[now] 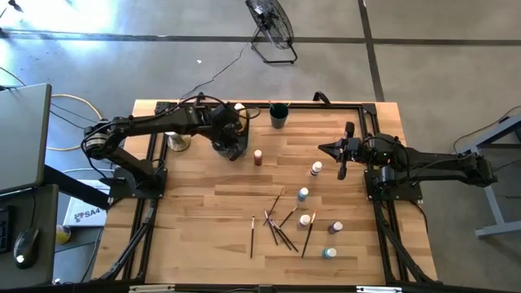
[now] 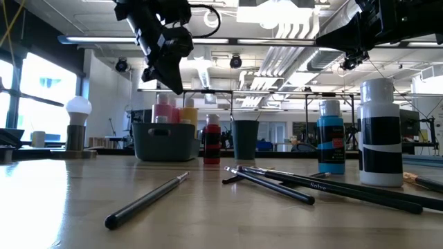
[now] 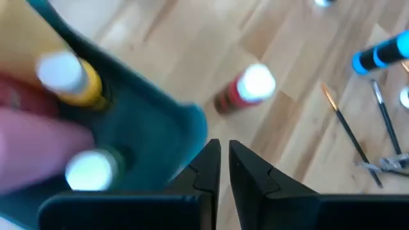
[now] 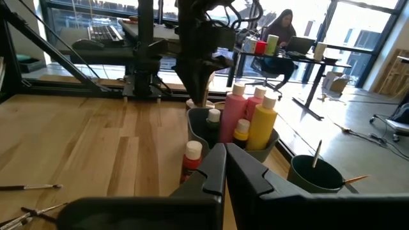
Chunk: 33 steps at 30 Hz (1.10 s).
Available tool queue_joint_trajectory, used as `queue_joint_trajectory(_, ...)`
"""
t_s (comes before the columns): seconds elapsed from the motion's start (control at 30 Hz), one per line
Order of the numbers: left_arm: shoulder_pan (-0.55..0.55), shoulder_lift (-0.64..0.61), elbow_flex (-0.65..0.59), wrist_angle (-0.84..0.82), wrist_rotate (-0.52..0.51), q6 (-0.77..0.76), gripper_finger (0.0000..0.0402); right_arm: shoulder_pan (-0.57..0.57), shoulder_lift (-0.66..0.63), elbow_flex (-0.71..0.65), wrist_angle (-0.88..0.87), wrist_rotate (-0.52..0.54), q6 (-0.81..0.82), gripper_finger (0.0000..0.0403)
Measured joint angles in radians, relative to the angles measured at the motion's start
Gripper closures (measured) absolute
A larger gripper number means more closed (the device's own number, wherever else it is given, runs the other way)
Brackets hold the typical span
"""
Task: Pick & Place Paint Supplies
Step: Put the small green paint bottle into the green bin
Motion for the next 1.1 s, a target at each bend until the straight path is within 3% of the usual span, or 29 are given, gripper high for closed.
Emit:
queue_joint_trajectory(0.13,0.0,-0.002,0.0,0.077,-0.003,0.117,0.0376,0.0,0.003,0.0,0.0,0.048,0.005,0.0398)
queue_joint_trajectory(0.37,0.001,-0.014,0.0,0.044,-0.07,0.169,0.0399,0.0,0.023,0.0,0.001,0.08,0.02,0.0398)
queue_joint_trajectory(0.7,-0.001,-0.042,-0.002,0.017,-0.132,0.302,0.0401,0.0,0.05,0.0,0.001,0.155,0.019,0.0398)
queue_joint_trajectory(0.87,-0.036,-0.167,-0.044,0.08,-0.179,0.363,0.0401,0.0,0.054,0.0,0.002,0.154,0.019,0.0398)
queue_joint_trajectory(1.0,-0.093,-0.342,-0.175,0.183,-0.268,0.37,0.0401,0.0,0.055,0.0,0.002,0.154,0.024,0.0398)
queue_joint_trajectory(1.1,-0.135,-0.488,-0.293,0.246,-0.251,0.359,0.0401,0.0,0.055,0.0,0.001,0.154,0.028,0.0398)
